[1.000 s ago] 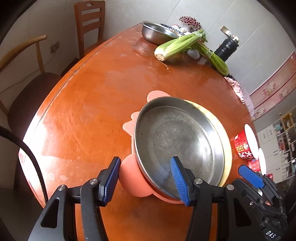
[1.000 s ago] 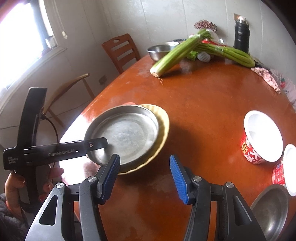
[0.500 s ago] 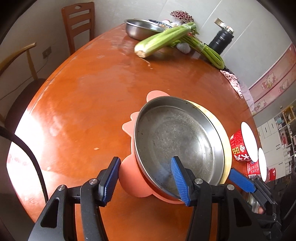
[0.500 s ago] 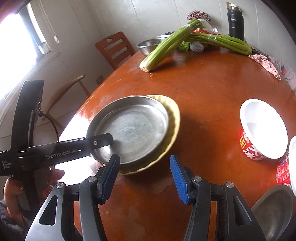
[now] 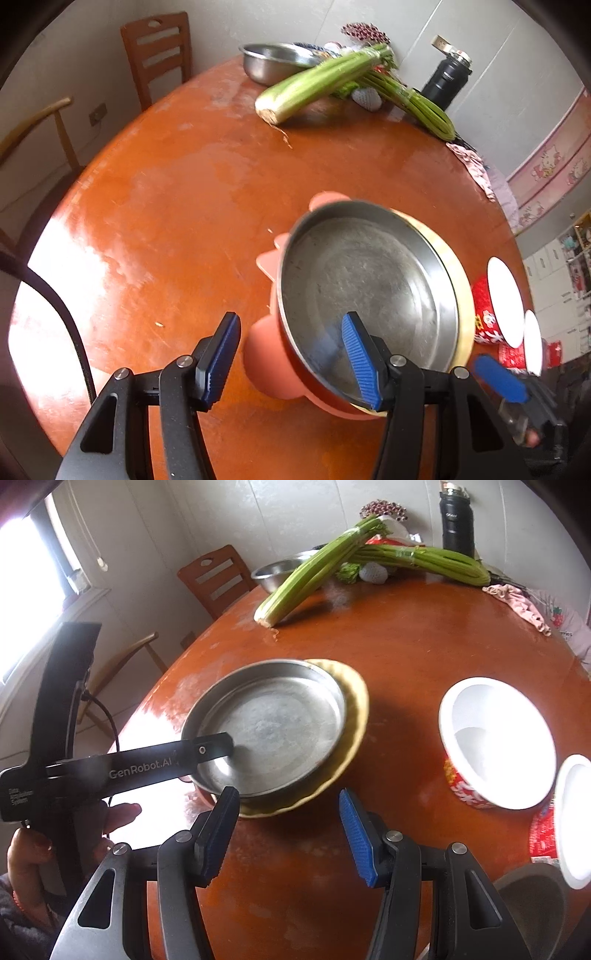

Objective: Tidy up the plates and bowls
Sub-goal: 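Move the open left gripper away from the stack to the large steel bowl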

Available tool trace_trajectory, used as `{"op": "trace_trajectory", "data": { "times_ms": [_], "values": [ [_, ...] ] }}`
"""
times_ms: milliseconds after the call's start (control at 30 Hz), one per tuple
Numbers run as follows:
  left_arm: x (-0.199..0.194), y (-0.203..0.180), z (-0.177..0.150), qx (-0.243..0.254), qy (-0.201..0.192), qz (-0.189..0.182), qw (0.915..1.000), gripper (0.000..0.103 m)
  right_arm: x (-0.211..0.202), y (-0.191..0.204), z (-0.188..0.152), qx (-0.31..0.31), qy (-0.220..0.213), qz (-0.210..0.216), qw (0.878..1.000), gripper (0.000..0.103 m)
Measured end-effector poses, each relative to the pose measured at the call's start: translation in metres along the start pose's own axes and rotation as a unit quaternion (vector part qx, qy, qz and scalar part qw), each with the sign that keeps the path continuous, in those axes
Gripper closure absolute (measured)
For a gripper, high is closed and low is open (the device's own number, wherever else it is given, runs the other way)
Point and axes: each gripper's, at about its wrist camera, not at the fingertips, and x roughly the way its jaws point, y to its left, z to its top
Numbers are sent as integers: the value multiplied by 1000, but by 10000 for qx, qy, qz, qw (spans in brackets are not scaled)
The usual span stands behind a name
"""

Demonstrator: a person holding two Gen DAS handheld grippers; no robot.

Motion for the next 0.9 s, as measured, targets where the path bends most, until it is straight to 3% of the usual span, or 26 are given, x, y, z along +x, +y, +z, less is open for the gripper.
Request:
{"op": "trace_trajectory", "data": {
  "times_ms": [267, 533, 900],
  "values": [
    [-34, -9, -3, 3, -490, 106, 9987, 46, -41, -11, -4, 70, -455, 30, 9989, 44],
    [-73, -44, -14, 278, -927, -73, 9953, 45, -96, -30, -5, 27, -1020, -155, 9947, 37],
    [-97, -92, -32, 635, -1066, -279, 9919, 45, -158, -76, -20, 372, -1461, -572, 9869, 36]
  ]
}}
